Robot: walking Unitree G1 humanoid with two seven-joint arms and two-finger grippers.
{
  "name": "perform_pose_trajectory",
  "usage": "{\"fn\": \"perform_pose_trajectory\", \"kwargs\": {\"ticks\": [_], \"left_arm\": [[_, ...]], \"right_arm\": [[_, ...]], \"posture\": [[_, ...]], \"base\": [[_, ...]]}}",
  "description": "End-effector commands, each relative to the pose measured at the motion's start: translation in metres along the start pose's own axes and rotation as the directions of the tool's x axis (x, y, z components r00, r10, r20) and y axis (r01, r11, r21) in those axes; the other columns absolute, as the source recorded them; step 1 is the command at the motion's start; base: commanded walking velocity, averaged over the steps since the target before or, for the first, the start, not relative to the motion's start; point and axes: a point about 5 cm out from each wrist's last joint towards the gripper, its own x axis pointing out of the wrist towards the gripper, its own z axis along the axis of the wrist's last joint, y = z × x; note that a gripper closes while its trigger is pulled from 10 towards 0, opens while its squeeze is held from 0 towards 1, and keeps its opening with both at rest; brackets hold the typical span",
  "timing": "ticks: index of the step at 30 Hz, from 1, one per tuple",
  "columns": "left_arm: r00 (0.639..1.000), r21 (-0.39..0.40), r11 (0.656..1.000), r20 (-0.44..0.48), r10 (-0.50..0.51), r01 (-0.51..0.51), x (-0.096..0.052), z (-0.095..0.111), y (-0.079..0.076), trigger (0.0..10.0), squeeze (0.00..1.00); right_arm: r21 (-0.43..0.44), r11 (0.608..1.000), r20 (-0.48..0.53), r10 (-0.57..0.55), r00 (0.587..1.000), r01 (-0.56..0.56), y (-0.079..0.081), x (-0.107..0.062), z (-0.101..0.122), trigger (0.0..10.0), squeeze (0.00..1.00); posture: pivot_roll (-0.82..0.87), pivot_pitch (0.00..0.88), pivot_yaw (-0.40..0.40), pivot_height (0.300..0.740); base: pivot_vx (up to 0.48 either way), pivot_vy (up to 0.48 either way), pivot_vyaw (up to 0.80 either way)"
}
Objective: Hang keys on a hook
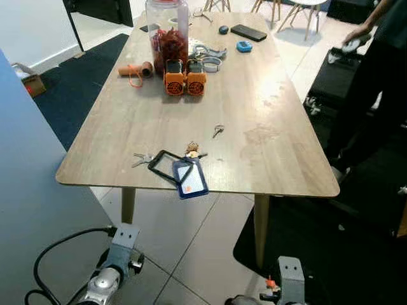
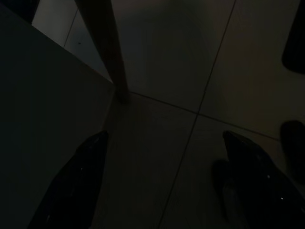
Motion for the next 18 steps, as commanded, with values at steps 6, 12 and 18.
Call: {"fn": "perform_pose_trajectory", "kwargs": {"ticks": [6,12,18], "left_arm": [[0.999,-0.02,0.999,-0.012,0.031,-0.031,-0.001,-0.002,0.005,10.0,0.0],[1.0,-0.01,1.0,-0.004,0.015,-0.015,0.001,0.001,0.002,10.0,0.0],[1.0,-0.011,1.0,-0.002,0.014,-0.014,0.0,0.001,0.002,10.0,0.0]], "right_arm": [[0.155,0.988,-0.049,-0.006,0.999,0.014,-0.003,-0.003,-0.015,10.0,0.0],[0.155,0.988,-0.058,0.017,0.998,-0.008,-0.003,-0.002,-0.013,10.0,0.0],[0.162,0.987,-0.043,0.011,0.999,-0.004,-0.003,-0.002,-0.01,10.0,0.0]], "posture": [[0.1,0.072,-0.016,0.74],[0.09,0.074,-0.015,0.74],[0.08,0.07,-0.012,0.74]], "base": [[0.0,0.0,0.0],[0.0,0.0,0.0],[0.0,0.0,0.0]]}}
